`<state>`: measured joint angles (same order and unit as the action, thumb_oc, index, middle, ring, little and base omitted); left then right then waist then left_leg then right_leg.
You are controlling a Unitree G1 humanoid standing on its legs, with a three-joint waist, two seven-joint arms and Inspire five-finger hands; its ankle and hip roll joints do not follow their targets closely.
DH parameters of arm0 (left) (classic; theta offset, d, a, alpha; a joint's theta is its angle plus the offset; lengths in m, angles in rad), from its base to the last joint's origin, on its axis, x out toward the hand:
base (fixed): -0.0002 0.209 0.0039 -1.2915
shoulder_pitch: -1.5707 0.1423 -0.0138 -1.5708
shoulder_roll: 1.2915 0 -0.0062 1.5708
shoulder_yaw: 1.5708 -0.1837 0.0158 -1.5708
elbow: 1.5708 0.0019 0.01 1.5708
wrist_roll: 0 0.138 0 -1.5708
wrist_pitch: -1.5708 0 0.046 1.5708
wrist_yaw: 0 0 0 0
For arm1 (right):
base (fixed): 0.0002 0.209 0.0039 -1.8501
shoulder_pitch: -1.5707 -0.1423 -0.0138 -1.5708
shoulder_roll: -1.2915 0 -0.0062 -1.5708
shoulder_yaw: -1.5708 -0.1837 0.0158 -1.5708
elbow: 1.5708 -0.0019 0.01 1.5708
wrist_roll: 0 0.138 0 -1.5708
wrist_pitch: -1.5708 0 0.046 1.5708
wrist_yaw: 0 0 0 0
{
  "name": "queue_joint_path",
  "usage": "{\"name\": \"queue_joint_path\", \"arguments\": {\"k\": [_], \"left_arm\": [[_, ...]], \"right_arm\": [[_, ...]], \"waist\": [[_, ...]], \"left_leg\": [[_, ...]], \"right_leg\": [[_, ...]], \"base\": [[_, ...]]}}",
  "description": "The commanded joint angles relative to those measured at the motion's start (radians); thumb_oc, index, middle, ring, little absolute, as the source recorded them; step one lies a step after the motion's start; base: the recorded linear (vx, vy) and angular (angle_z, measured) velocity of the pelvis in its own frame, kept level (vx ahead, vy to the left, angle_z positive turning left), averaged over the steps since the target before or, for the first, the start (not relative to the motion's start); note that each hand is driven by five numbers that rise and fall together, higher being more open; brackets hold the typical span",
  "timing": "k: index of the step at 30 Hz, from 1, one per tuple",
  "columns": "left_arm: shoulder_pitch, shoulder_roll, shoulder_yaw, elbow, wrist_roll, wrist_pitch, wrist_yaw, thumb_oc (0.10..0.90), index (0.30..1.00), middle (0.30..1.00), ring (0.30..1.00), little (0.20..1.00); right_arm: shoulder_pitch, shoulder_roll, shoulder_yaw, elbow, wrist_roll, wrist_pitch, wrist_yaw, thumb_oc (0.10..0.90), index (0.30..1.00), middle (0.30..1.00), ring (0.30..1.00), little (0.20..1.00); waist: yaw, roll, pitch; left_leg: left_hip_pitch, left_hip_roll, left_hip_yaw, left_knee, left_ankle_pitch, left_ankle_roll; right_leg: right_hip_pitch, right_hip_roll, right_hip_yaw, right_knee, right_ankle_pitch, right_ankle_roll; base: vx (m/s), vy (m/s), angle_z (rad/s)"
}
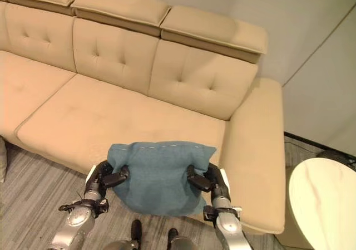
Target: Pick up all the scattered cushions and arrange them neatly on the sofa.
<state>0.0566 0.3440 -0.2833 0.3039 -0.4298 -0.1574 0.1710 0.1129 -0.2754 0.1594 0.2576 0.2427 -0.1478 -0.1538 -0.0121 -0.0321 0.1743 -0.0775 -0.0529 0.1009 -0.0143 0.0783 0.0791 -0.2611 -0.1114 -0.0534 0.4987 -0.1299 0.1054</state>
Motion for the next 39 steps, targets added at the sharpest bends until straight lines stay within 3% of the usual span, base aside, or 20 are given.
{"name": "queue_joint_path", "arguments": {"k": [1, 3, 6, 8, 9, 10, 12, 13, 15, 18, 22, 30, 39], "left_arm": [[-0.06, -0.015, 0.002, -0.145, 0.021, -0.13, -0.037, 0.4, 0.3, 0.3, 0.3, 0.3], [-0.051, -0.021, 0.005, -0.147, 0.018, -0.132, -0.044, 0.4, 0.3, 0.3, 0.3, 0.3], [-0.053, -0.032, 0.014, -0.139, 0.005, -0.135, -0.039, 0.4, 0.3, 0.3, 0.3, 0.3], [-0.053, -0.037, 0.012, -0.137, 0.003, -0.134, -0.055, 0.4, 0.3, 0.3, 0.3, 0.3], [-0.058, -0.047, 0.006, -0.132, 0.008, -0.138, -0.058, 0.4, 0.3, 0.3, 0.3, 0.3], [-0.061, -0.053, 0.004, -0.134, 0.003, -0.139, -0.063, 0.4, 0.3, 0.3, 0.3, 0.3], [-0.078, -0.067, -0.003, -0.142, -0.005, -0.142, -0.057, 0.4, 0.3, 0.3, 0.3, 0.3], [-0.09, -0.069, 0.001, -0.152, -0.003, -0.143, -0.051, 0.4, 0.3, 0.3, 0.3, 0.3], [-0.099, -0.068, 0.004, -0.169, 0.002, -0.142, -0.042, 0.4, 0.3, 0.3, 0.3, 0.3], [-0.123, -0.062, 0.007, -0.196, 0.008, -0.149, -0.025, 0.4, 0.3, 0.3, 0.3, 0.3], [-0.134, -0.063, 0.006, -0.216, -0.004, -0.159, -0.019, 0.4, 0.3, 0.3, 0.3, 0.3], [-0.128, -0.051, -0.004, -0.229, 0.0, -0.151, -0.018, 0.4, 0.3, 0.3, 0.3, 0.3], [-0.183, -0.04, -0.005, -0.232, 0.025, -0.159, 0.013, 0.4, 0.3, 0.3, 0.3, 0.3]], "right_arm": [[-0.113, 0.019, -0.019, -0.135, 0.024, -0.126, 0.015, 0.4, 0.3, 0.3, 0.3, 0.3], [-0.117, 0.012, -0.011, -0.12, 0.014, -0.122, 0.018, 0.4, 0.3, 0.3, 0.3, 0.3], [-0.123, 0.004, -0.01, -0.108, 0.013, -0.123, 0.011, 0.4, 0.3, 0.3, 0.3, 0.3], [-0.107, 0.004, -0.019, -0.11, 0.014, -0.115, 0.017, 0.4, 0.3, 0.3, 0.3, 0.3], [-0.091, -0.003, -0.037, -0.108, 0.006, -0.117, 0.013, 0.4, 0.3, 0.3, 0.3, 0.3], [-0.087, -0.013, -0.049, -0.112, 0.007, -0.121, 0.008, 0.4, 0.3, 0.3, 0.3, 0.3], [-0.083, -0.037, -0.07, -0.122, 0.025, -0.132, -0.01, 0.4, 0.3, 0.3, 0.3, 0.3], [-0.085, -0.048, -0.069, -0.124, 0.022, -0.131, -0.015, 0.4, 0.3, 0.3, 0.3, 0.3], [-0.093, -0.059, -0.067, -0.128, 0.015, -0.13, -0.02, 0.4, 0.3, 0.3, 0.3, 0.3], [-0.104, -0.068, -0.061, -0.131, 0.014, -0.133, -0.024, 0.4, 0.3, 0.3, 0.3, 0.3], [-0.108, -0.078, -0.059, -0.135, 0.002, -0.129, -0.027, 0.4, 0.3, 0.3, 0.3, 0.3], [-0.134, -0.062, -0.049, -0.15, -0.027, -0.117, -0.041, 0.4, 0.3, 0.3, 0.3, 0.3], [-0.229, -0.06, -0.04, -0.176, -0.084, -0.116, -0.092, 0.4, 0.3, 0.3, 0.3, 0.3]], "waist": [[0.013, -0.003, -0.052], [0.01, -0.002, -0.06], [0.003, -0.007, -0.055], [-0.007, -0.019, -0.06], [-0.017, -0.026, -0.069], [-0.017, -0.029, -0.071], [-0.019, -0.043, -0.066], [-0.009, -0.05, -0.061], [-0.004, -0.056, -0.066], [0.006, -0.047, -0.064], [0.01, -0.026, -0.068], [0.009, -0.004, -0.108], [0.015, -0.001, -0.114]], "left_leg": [[0.026, 0.039, -0.013, 0.076, -0.153, -0.043], [0.062, 0.033, -0.003, 0.055, -0.166, -0.042], [0.104, 0.022, 0.001, 0.036, -0.191, -0.048], [0.127, 0.013, -0.006, 0.043, -0.214, -0.055], [0.13, 0.015, -0.011, 0.074, -0.228, -0.071], [0.124, 0.017, -0.002, 0.104, -0.24, -0.08], [0.027, 0.053, 0.006, 0.332, -0.211, -0.127], [-0.026, 0.061, -0.008, 0.361, -0.207, -0.126], [-0.044, 0.07, -0.029, 0.304, -0.218, -0.121], [-0.058, 0.093, -0.076, 0.188, -0.141, -0.141], [-0.041, 0.11, -0.118, 0.1, -0.097, -0.156], [0.079, 0.085, -0.067, -0.012, -0.106, -0.134], [0.09, 0.064, -0.032, -0.073, -0.11, -0.111]], "right_leg": [[0.128, -0.008, -0.058, -0.08, 0.113, 0.036], [0.112, 0.006, -0.095, -0.184, 0.094, 0.024], [0.054, 0.012, -0.162, -0.314, 0.142, 0.029], [0.091, 0.022, -0.168, -0.398, 0.151, 0.027], [0.123, 0.045, -0.132, -0.422, 0.152, 0.018], [0.144, 0.043, -0.146, -0.442, 0.154, 0.014], [0.21, 0.049, -0.149, -0.484, 0.143, -0.016], [0.23, 0.049, -0.141, -0.497, 0.133, -0.024], [0.245, 0.05, -0.129, -0.51, 0.126, -0.022], [0.267, 0.063, -0.112, -0.522, 0.115, -0.02], [0.287, 0.071, -0.09, -0.515, 0.091, -0.028], [0.323, 0.039, -0.06, -0.548, 0.108, -0.002], [0.291, 0.013, -0.033, -0.584, 0.155, 0.04]], "base": [[0.12, 0.038, -0.45], [0.19, -0.006, -0.36], [0.2, -0.064, -0.42], [0.24, -0.139, -0.24], [0.24, -0.158, 0.33], [0.23, -0.206, 0.49], [0.14, -0.171, 0.29], [0.11, -0.08, 0.15], [0.13, 0.0, -0.13], [0.12, 0.038, -0.38], [0.11, 0.079, -0.31], [0.13, 0.141, -0.24], [0.0, 0.092, -0.01]]}}
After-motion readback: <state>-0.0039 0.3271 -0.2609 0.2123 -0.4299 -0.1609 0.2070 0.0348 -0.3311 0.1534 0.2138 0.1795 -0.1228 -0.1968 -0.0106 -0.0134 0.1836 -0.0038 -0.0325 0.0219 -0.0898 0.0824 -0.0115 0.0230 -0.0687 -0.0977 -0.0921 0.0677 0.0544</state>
